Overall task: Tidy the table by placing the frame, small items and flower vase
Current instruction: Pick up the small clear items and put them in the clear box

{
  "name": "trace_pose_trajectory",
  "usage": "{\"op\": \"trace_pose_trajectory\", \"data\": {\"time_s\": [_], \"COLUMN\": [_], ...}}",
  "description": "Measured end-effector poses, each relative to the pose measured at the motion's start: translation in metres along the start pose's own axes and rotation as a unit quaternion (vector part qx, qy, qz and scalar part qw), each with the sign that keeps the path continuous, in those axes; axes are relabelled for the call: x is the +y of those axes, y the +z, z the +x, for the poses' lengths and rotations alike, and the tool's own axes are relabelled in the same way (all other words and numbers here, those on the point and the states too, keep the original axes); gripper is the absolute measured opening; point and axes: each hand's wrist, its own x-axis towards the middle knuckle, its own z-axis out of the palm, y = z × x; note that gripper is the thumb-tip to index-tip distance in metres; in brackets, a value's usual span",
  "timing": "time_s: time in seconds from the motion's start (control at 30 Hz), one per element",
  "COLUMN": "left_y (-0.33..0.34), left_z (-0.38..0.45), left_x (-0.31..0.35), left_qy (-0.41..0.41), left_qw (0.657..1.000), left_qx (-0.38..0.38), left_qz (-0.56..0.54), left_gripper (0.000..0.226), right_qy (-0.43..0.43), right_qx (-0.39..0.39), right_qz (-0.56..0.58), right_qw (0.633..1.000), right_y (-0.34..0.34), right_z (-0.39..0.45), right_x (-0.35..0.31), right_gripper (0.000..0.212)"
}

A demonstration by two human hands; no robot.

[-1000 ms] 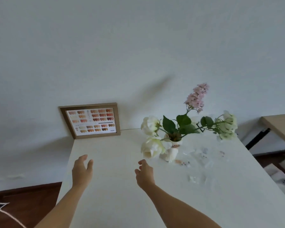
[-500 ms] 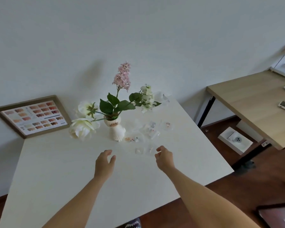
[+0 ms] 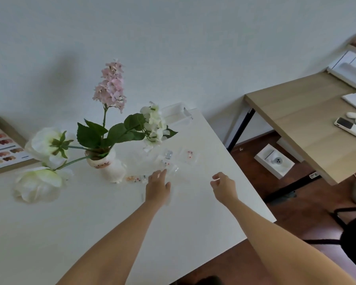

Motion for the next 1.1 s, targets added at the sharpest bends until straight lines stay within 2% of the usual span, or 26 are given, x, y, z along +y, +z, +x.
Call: {"op": "trace_pose_trajectory", "data": {"time_s": [0.1, 0.27, 0.37, 0.47, 0.53, 0.6, 0.7, 0.77, 0.87, 0.97, 1.03, 1.1], "left_y": [0.013, 0.039, 0.055, 0.07, 0.077, 0.079, 0.081, 0.081, 0.076, 0.07, 0.068, 0.067], "left_z": [0.018, 0.043, 0.047, 0.043, 0.043, 0.044, 0.047, 0.049, 0.056, 0.059, 0.057, 0.053], "left_x": [0.015, 0.031, 0.043, 0.058, 0.07, 0.08, 0.09, 0.094, 0.094, 0.092, 0.093, 0.095], "left_qy": [-0.052, -0.16, -0.208, -0.235, -0.244, -0.254, -0.262, -0.271, -0.307, -0.336, -0.332, -0.324], "left_qw": [0.995, 0.978, 0.97, 0.967, 0.964, 0.961, 0.959, 0.954, 0.938, 0.918, 0.913, 0.913], "left_qx": [-0.01, -0.042, -0.021, 0.034, 0.059, 0.076, 0.107, 0.13, 0.148, 0.151, 0.149, 0.142], "left_qz": [0.079, 0.127, 0.122, 0.093, 0.088, 0.075, 0.027, 0.0, -0.056, -0.148, -0.185, -0.202], "left_gripper": [0.057, 0.058, 0.054, 0.046, 0.044, 0.037, 0.013, 0.008, 0.027, 0.046, 0.05, 0.05], "right_qy": [-0.028, -0.127, -0.187, -0.267, -0.31, -0.339, -0.372, -0.383, -0.366, -0.308, -0.266, -0.226], "right_qx": [-0.027, -0.111, -0.169, -0.167, -0.169, -0.172, -0.149, -0.141, -0.157, -0.187, -0.204, -0.229], "right_qz": [-0.031, -0.139, -0.208, -0.304, -0.348, -0.358, -0.318, -0.299, -0.252, -0.198, -0.208, -0.211], "right_qw": [0.999, 0.976, 0.945, 0.899, 0.868, 0.853, 0.859, 0.863, 0.882, 0.912, 0.919, 0.923], "right_y": [-0.002, -0.007, -0.008, -0.004, -0.001, 0.003, 0.008, 0.009, 0.007, 0.004, 0.002, 0.001], "right_z": [0.027, 0.077, 0.107, 0.131, 0.142, 0.151, 0.158, 0.161, 0.164, 0.167, 0.171, 0.176], "right_x": [-0.001, -0.005, -0.011, -0.017, -0.017, -0.015, -0.014, -0.013, -0.014, -0.024, -0.031, -0.035], "right_gripper": [0.025, 0.043, 0.056, 0.061, 0.059, 0.051, 0.042, 0.039, 0.035, 0.057, 0.068, 0.06]}}
